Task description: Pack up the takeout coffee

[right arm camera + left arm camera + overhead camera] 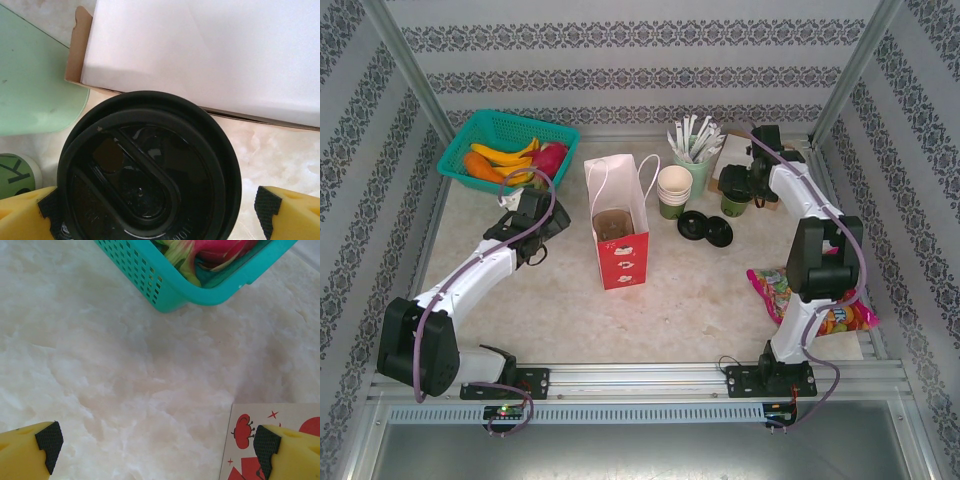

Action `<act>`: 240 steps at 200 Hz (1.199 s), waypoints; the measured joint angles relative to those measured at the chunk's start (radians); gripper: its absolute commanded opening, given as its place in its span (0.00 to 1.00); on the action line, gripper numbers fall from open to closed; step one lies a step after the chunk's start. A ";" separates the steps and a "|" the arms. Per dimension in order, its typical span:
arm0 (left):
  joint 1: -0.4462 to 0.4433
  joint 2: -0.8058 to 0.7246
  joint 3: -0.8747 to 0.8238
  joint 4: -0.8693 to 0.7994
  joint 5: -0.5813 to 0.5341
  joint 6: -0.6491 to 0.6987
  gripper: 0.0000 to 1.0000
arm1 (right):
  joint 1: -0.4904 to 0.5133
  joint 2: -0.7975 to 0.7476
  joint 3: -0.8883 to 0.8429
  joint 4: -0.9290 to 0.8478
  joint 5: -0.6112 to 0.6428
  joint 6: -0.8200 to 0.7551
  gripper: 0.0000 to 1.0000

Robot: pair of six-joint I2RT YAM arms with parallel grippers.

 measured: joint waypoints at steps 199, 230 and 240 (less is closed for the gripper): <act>0.000 0.000 0.000 0.000 0.002 0.000 1.00 | 0.001 0.068 0.081 -0.079 -0.042 -0.011 0.98; 0.000 0.002 0.000 0.000 0.002 0.000 1.00 | 0.001 0.100 0.087 -0.087 -0.040 -0.023 0.98; 0.000 0.003 0.000 0.000 0.003 0.000 1.00 | 0.001 0.106 0.090 -0.088 -0.037 -0.023 0.97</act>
